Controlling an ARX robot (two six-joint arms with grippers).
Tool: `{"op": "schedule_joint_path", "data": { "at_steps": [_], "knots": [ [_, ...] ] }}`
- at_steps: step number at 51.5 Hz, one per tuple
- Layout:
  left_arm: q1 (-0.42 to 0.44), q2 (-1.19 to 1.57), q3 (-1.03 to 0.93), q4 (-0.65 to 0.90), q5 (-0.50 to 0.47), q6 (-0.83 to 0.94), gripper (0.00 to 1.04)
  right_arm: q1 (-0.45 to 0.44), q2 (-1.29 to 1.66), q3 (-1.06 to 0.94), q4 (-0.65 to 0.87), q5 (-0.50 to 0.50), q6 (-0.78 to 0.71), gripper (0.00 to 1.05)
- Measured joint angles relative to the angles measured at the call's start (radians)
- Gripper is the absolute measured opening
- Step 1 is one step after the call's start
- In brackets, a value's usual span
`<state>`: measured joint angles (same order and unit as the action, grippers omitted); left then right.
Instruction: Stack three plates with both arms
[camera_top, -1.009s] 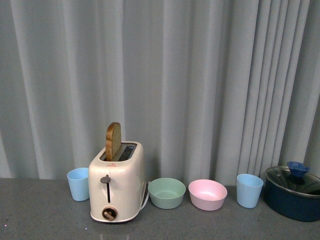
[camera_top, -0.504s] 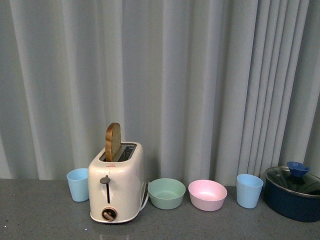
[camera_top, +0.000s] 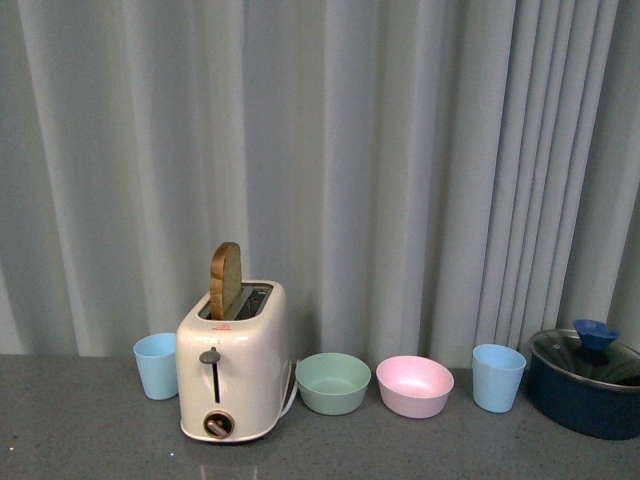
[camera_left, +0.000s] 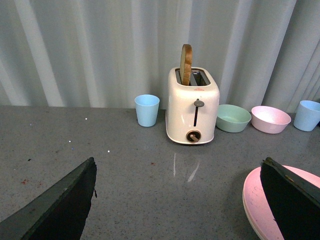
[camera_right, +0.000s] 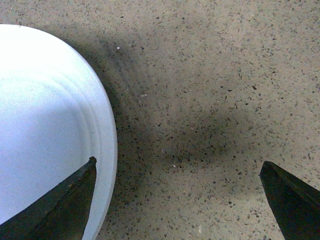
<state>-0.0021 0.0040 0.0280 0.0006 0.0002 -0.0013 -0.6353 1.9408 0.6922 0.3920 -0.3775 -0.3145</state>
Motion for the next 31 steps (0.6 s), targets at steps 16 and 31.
{"op": "schedule_joint_path", "data": {
  "at_steps": [16,31],
  "knots": [
    [0.0,0.0,0.0,0.0,0.0,0.0,0.98,0.031,0.076,0.074,-0.032,-0.053,0.08,0.97],
    [0.0,0.0,0.0,0.0,0.0,0.0,0.98,0.05,0.156,0.204,-0.263,-0.05,0.145,0.97]
  ]
}}
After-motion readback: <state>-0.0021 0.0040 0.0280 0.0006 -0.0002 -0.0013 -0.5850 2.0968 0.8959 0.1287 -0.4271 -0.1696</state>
